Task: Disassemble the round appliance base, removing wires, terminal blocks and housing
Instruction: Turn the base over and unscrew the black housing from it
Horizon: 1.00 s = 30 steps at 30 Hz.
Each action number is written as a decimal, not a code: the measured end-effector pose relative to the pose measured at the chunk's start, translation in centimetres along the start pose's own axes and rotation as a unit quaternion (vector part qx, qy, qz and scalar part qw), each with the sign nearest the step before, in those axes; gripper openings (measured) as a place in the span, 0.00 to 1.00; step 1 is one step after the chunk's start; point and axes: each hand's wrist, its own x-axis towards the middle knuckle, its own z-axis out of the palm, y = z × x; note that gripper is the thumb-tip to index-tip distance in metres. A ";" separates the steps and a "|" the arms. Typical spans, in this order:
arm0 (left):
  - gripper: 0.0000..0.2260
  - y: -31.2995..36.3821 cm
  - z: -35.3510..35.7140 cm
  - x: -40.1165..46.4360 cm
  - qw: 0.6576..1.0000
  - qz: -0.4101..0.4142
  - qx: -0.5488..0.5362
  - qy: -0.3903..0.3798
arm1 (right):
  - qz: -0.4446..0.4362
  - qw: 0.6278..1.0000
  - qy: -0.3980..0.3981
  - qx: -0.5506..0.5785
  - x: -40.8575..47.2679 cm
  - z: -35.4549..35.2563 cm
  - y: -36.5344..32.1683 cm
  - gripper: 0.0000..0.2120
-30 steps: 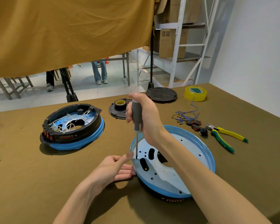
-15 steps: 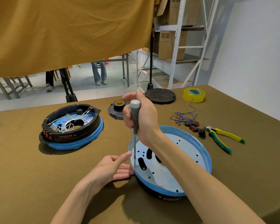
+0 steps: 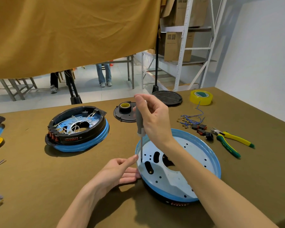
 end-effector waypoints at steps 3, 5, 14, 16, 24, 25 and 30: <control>0.51 0.1 -0.1 -0.2 1.000 0.004 0.000 0.000 | -0.072 0.976 -0.048 -0.202 0.5 -1.5 -0.7 0.15; 0.54 0.2 -0.1 -0.3 1.000 0.004 -0.003 -0.002 | -0.122 0.918 -0.070 -0.370 1.1 -2.3 -1.6 0.19; 0.49 0.1 0.1 -0.6 1.000 0.020 -0.003 0.001 | -0.173 0.737 -0.255 -0.601 2.8 -2.3 -6.1 0.22; 0.44 0.2 0.1 -0.6 1.000 0.021 0.001 0.004 | -0.091 0.764 -0.344 -0.539 3.4 -2.7 -7.1 0.12; 0.34 0.1 0.2 -0.7 1.000 0.025 0.002 0.014 | -0.103 0.704 -0.324 -0.623 3.6 -2.1 -6.9 0.22; 0.34 0.1 0.2 -0.7 1.000 0.026 0.003 0.013 | -0.111 0.706 -0.332 -0.616 3.6 -2.0 -6.7 0.18; 0.38 0.0 0.3 -0.6 1.000 0.027 0.000 0.010 | 0.064 0.751 -0.479 -0.450 5.0 -2.8 -8.1 0.20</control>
